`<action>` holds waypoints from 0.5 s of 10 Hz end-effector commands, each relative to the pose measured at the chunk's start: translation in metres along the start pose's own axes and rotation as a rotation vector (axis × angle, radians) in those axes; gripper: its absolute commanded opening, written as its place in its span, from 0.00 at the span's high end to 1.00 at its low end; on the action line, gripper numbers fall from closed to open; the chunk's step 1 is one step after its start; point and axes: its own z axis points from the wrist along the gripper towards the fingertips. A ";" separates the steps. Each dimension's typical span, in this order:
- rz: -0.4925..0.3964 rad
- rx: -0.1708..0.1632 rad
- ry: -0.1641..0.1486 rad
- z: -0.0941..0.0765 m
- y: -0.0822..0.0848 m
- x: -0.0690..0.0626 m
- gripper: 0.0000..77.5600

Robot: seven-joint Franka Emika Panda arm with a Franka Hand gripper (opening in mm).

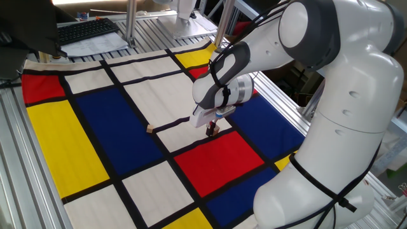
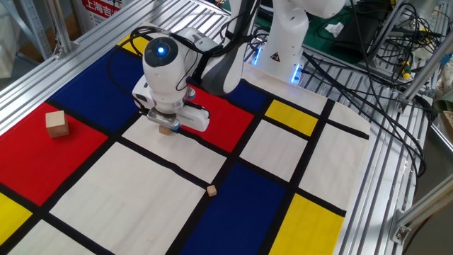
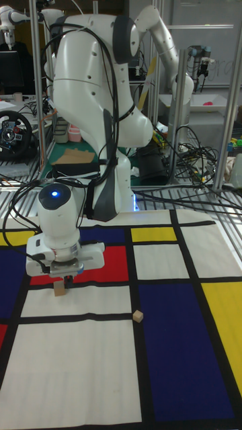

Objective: Approach and touch the side of the small block

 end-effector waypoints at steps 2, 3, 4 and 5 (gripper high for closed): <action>-0.015 0.000 -0.010 -0.009 -0.009 -0.008 1.00; -0.020 0.002 -0.011 -0.010 -0.011 -0.009 1.00; -0.022 0.002 -0.010 -0.011 -0.012 -0.009 1.00; -0.020 0.003 -0.010 -0.012 -0.013 -0.009 1.00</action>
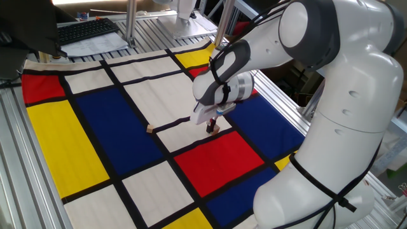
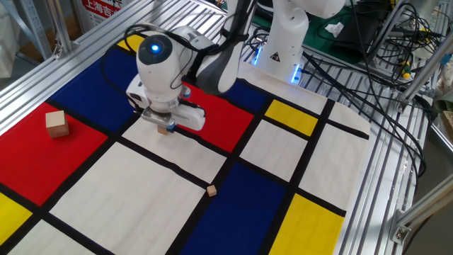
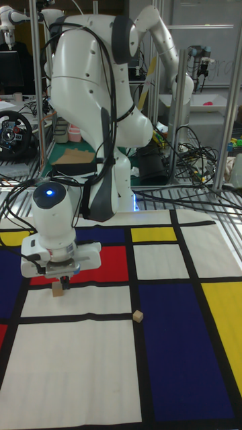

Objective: Approach and touch the side of the small block

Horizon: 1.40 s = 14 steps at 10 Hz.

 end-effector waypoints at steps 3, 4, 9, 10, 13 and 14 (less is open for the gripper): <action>0.004 -0.001 -0.005 0.002 -0.001 -0.002 1.00; 0.007 -0.004 -0.006 0.004 0.000 -0.002 1.00; 0.010 -0.072 -0.016 0.008 0.007 -0.001 1.00; 0.008 -0.070 -0.017 0.008 0.007 -0.001 1.00; 0.005 -0.044 -0.011 0.008 0.007 -0.001 1.00; 0.001 -0.010 -0.006 0.008 0.007 -0.001 1.00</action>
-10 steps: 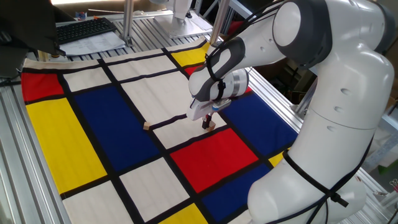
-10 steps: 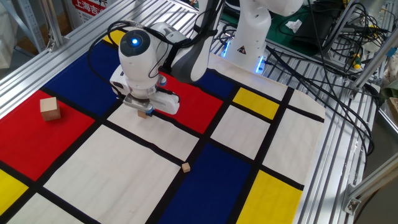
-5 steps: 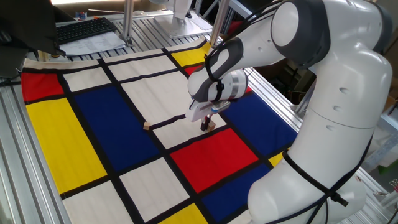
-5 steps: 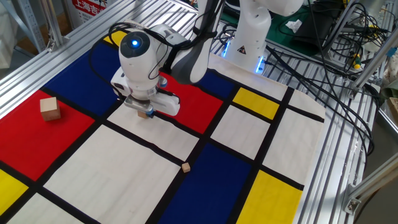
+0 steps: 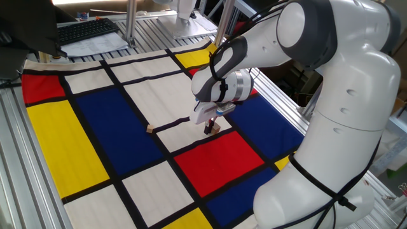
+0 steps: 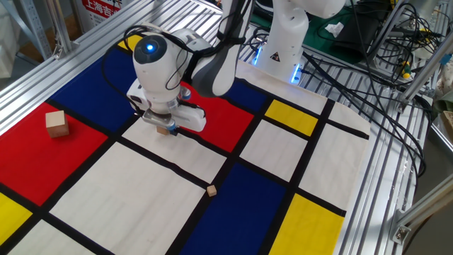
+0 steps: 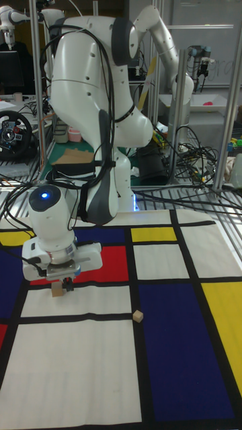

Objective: Approach and touch the side of the small block

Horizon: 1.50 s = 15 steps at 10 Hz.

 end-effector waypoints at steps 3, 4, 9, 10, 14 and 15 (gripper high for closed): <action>-0.010 0.061 0.009 -0.001 -0.001 -0.001 1.00; -0.012 0.063 0.009 -0.002 -0.001 -0.001 1.00; -0.018 0.078 0.012 -0.002 -0.001 -0.001 1.00; -0.019 0.079 0.013 -0.002 -0.001 -0.001 1.00; -0.012 0.068 0.010 -0.003 0.000 -0.002 1.00; -0.008 0.065 0.009 -0.006 0.002 -0.004 1.00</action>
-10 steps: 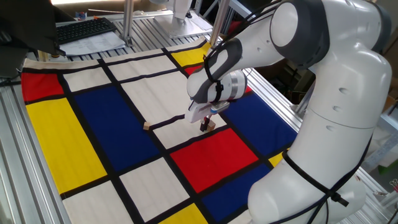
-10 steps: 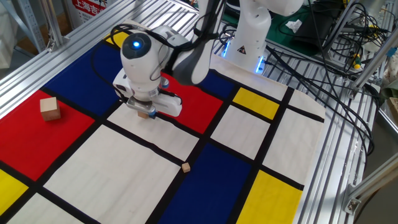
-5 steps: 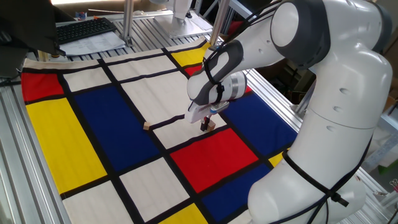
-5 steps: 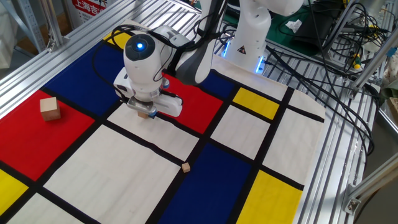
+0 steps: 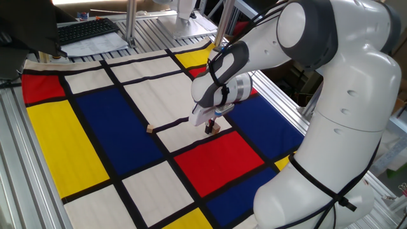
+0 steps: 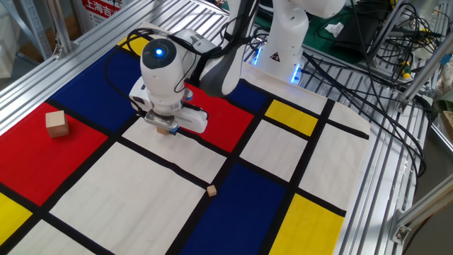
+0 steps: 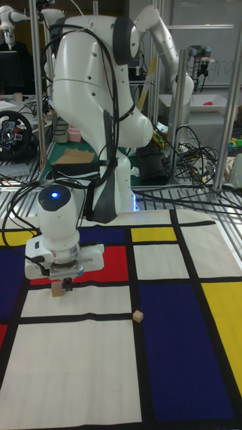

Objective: Approach and touch the side of the small block

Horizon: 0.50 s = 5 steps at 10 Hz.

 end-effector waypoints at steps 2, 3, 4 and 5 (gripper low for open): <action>0.011 -0.005 -0.003 -0.014 0.004 -0.005 1.00; 0.010 -0.015 -0.006 -0.019 0.004 -0.005 1.00; 0.007 -0.035 -0.019 -0.024 0.004 -0.005 1.00; 0.007 -0.061 -0.040 -0.032 0.002 -0.003 1.00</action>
